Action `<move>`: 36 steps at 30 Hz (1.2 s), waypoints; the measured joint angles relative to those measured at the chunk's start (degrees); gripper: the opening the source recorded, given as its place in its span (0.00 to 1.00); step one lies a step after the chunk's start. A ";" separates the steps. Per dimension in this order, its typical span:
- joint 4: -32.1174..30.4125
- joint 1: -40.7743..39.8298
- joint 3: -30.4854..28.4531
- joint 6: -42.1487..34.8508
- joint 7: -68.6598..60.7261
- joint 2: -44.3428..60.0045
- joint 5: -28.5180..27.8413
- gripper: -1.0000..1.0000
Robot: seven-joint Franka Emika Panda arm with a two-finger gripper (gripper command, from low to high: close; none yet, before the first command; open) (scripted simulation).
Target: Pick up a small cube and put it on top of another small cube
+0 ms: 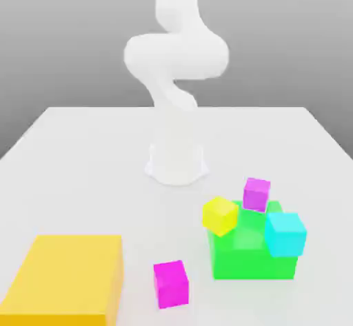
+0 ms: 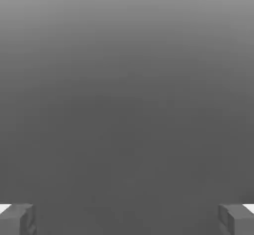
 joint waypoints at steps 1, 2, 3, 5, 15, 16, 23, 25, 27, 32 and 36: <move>-0.70 -0.67 0.50 0.97 2.31 1.94 0.56 0.50; -1.36 -1.30 1.01 1.91 4.56 3.79 1.06 0.50; -2.02 -1.92 1.54 2.82 6.78 5.61 1.52 0.50; -3.30 -3.10 2.62 4.62 11.27 9.19 2.29 0.50; -9.73 -7.95 7.73 13.66 35.83 27.00 2.93 0.50; -10.37 -8.39 8.19 14.57 38.52 28.79 2.67 0.50; -14.89 -10.11 9.35 20.94 58.77 41.47 -1.17 0.50; -16.18 -9.71 8.58 22.77 64.95 45.10 -2.80 0.50; -17.11 -8.80 7.36 24.84 70.22 48.80 -4.34 0.50; -15.86 -6.08 3.86 32.78 74.49 59.01 -7.91 0.50; -15.57 -5.58 3.26 34.19 74.85 60.65 -8.32 0.00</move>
